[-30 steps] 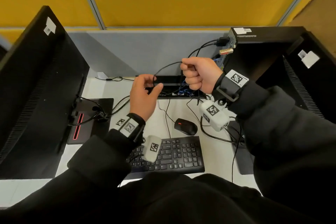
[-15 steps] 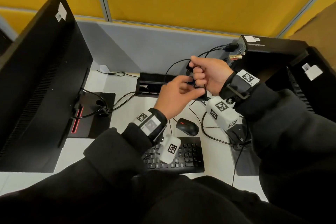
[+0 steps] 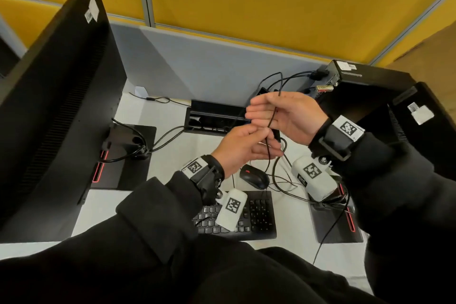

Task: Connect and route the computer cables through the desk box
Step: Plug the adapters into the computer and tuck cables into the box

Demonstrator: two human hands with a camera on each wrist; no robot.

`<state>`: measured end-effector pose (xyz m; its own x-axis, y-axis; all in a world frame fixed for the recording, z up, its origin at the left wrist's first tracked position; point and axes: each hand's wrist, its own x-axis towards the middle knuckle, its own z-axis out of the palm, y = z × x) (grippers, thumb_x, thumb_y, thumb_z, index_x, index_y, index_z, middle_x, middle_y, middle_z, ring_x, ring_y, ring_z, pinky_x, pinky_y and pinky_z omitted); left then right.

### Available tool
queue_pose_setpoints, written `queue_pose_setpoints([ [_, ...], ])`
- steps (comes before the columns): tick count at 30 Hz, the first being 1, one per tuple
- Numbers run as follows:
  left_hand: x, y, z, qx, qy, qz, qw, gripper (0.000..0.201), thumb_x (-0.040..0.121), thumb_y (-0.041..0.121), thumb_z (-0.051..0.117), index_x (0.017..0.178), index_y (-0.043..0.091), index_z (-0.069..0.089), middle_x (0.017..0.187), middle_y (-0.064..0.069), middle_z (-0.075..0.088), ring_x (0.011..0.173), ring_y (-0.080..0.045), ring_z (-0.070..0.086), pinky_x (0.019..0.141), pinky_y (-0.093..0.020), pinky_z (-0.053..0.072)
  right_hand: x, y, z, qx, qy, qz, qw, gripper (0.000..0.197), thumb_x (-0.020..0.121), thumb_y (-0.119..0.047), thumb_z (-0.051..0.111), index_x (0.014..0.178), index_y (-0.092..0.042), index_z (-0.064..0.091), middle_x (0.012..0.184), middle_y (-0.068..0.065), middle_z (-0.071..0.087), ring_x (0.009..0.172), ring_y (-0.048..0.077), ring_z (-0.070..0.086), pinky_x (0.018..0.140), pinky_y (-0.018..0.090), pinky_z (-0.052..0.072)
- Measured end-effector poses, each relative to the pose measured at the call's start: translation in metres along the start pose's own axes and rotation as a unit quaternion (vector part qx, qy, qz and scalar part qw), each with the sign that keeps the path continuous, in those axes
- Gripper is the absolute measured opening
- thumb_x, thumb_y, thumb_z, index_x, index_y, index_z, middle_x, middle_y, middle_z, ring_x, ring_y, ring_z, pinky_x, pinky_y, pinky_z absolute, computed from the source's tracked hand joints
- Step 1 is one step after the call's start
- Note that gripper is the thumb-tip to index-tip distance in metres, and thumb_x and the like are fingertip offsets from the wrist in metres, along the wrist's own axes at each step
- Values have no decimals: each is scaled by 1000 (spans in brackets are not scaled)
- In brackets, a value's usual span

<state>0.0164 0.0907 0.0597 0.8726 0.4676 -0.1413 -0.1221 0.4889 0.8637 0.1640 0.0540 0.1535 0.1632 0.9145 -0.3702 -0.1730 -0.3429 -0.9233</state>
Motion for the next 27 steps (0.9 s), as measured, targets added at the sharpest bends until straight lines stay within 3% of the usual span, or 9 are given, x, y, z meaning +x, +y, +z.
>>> queue_pose_setpoints([
  [2,-2,-6,-1,32,-64,-32,997,23,106,17,52,93,4,66,92,-17,72,86,-27,72,83,-31,56,0,-6,3,-91,40,-7,995,45,109,-31,40,115,5,67,70,21,69,58,32,70,55,38,60],
  [4,-4,-12,-11,128,-127,-58,982,27,107,20,50,91,4,66,80,-13,67,75,-21,66,77,-26,52,3,-14,-4,-166,66,-2,984,49,108,-40,41,102,1,68,47,7,43,33,16,35,40,19,33],
  [7,-8,-2,-37,108,-132,-68,983,32,108,26,46,84,15,63,63,4,45,62,-19,50,86,-43,51,8,-24,-19,-198,63,70,976,43,106,-46,41,86,-14,61,56,-2,24,42,12,14,42,14,17],
  [10,-8,19,-75,106,-132,-71,983,33,107,29,49,77,22,60,65,3,38,59,-17,41,74,-35,53,8,-25,-29,-199,67,150,966,38,106,-45,37,79,-23,51,60,-3,25,42,10,16,35,14,18],
  [13,-3,30,-106,155,-1,-103,983,29,104,30,58,76,23,63,64,4,31,51,-11,28,46,-22,31,7,-20,-35,-226,62,181,955,36,106,-38,36,74,-24,45,63,-1,22,43,11,14,36,14,17],
  [17,8,36,-114,181,158,-66,968,15,95,31,70,107,24,66,62,7,40,52,-9,28,44,-23,20,7,-2,-38,-220,88,216,947,42,105,-46,40,68,-25,39,60,-3,22,46,12,12,40,14,14],
  [21,13,41,-92,286,82,-57,953,46,82,48,81,123,46,61,71,9,59,55,-7,40,50,-21,31,6,18,-29,-220,80,211,949,45,103,-36,43,60,-26,32,59,-2,18,49,12,9,47,18,10],
  [25,21,46,-62,373,-7,-34,927,63,83,35,84,140,35,56,76,16,65,61,1,54,55,-12,40,3,32,-23,-208,119,212,947,43,99,-32,48,59,-26,34,55,-4,22,45,12,13,45,18,10],
  [27,22,50,-58,342,-14,-36,939,64,85,27,83,142,30,54,75,16,67,55,4,55,49,-8,38,0,35,-26,-193,152,198,949,43,98,-31,50,59,-26,33,56,-4,22,46,13,12,45,18,10],
])
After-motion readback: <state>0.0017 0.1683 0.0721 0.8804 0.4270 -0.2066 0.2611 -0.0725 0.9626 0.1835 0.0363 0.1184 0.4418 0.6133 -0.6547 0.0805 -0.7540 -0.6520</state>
